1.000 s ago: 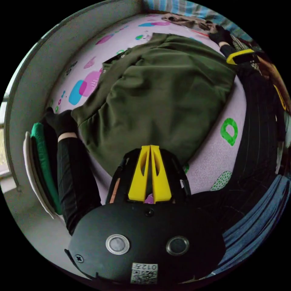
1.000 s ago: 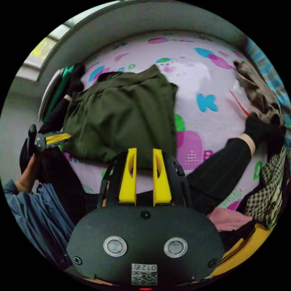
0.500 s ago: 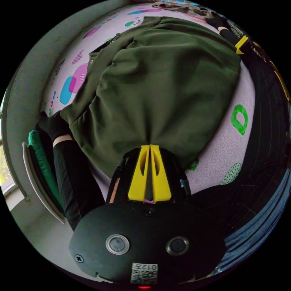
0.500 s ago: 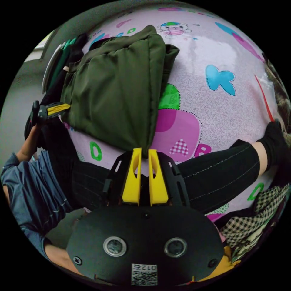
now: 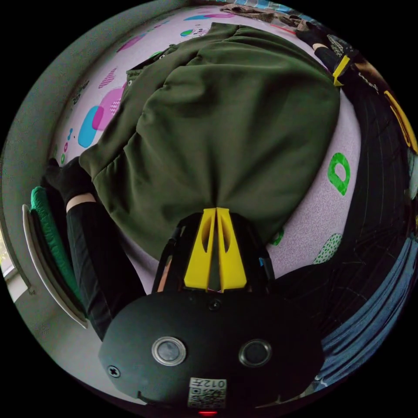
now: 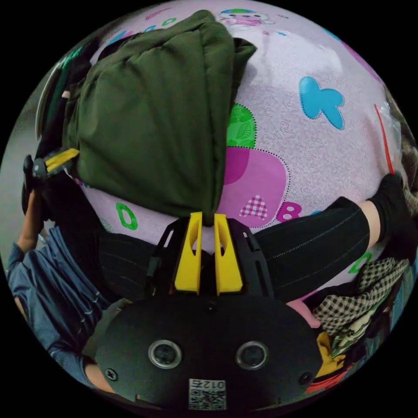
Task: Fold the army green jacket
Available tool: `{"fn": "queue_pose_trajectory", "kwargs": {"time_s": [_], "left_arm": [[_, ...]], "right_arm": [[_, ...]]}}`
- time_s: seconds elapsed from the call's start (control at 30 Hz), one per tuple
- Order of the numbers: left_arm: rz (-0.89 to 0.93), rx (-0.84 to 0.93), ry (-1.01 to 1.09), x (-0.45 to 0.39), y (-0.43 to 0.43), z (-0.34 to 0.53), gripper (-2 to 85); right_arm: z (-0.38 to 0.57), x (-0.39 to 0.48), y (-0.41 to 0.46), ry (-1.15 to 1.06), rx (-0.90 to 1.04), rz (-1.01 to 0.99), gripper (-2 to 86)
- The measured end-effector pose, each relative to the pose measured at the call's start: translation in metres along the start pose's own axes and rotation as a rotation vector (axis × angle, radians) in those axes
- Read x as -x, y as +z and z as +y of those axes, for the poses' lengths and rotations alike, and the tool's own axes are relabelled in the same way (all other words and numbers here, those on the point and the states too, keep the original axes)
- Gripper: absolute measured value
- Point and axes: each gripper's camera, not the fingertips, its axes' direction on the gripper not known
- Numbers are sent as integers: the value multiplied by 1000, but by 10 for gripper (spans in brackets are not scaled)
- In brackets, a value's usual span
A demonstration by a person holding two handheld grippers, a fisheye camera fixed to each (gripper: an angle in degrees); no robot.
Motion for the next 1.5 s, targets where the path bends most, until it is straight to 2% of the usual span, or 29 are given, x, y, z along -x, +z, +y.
{"fn": "queue_pose_trajectory", "kwargs": {"time_s": [0.1,0.23,0.4,0.47,0.57,0.8,1.0,1.1,1.23,1.33,1.4,1.5], "left_arm": [[-30,-9,8,-3,0,3,2],[-69,14,20,-7,1,2,4],[-56,17,-2,0,1,7,4],[-36,2,-31,5,1,12,4],[-4,-25,-76,14,0,22,3],[10,-28,-50,35,-8,9,0],[-51,-101,-4,75,-26,-57,0],[-65,-139,-30,92,-35,-89,0],[-114,-73,24,100,-46,-105,0],[-74,-82,-34,118,-62,-86,1],[-49,-132,-143,146,-79,-48,3],[5,-140,-264,181,-78,3,11]], "right_arm": [[18,-13,-23,72,-103,-86,69],[29,-22,-58,134,-336,-196,120],[-13,-16,-45,159,-367,-180,138],[-33,-14,-31,177,-351,-213,129],[-43,-12,-16,162,-359,-320,69],[-27,-11,-16,239,-474,-331,22],[-32,-24,-44,356,-512,-191,38],[-47,-18,-62,390,-456,-15,58],[-63,13,-82,368,-311,205,78],[-48,48,-104,367,-372,351,60],[-38,73,-113,322,-429,324,59],[-37,125,-108,167,-433,178,66]]}}
